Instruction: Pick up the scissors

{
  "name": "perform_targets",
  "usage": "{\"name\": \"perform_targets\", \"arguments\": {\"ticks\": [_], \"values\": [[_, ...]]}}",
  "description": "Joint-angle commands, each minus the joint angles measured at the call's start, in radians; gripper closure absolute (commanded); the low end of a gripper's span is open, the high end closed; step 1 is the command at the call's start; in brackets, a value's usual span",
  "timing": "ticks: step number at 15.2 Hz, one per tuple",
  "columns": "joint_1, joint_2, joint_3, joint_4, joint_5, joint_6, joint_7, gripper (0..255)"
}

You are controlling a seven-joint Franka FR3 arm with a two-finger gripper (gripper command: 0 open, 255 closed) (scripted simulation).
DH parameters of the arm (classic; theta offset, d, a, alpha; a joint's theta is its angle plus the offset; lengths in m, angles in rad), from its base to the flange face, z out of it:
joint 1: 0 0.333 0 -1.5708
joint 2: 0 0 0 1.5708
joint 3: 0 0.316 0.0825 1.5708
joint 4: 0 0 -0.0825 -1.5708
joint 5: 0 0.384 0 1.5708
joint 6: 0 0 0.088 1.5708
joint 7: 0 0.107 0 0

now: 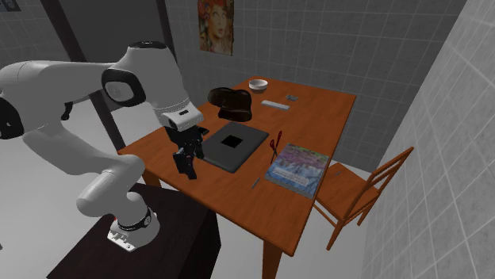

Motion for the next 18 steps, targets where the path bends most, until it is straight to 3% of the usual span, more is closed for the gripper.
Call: {"name": "perform_targets", "arguments": {"ticks": [1, 9, 18], "values": [[0.0, 0.0, 0.0, 0.0, 0.0, 0.0, 0.0, 0], [0.077, 0.309, 0.061, 0.185, 0.006, 0.068, -0.093, 0], [0.15, 0.638, 0.149, 0.443, -0.023, 0.07, -0.179, 0]]}}
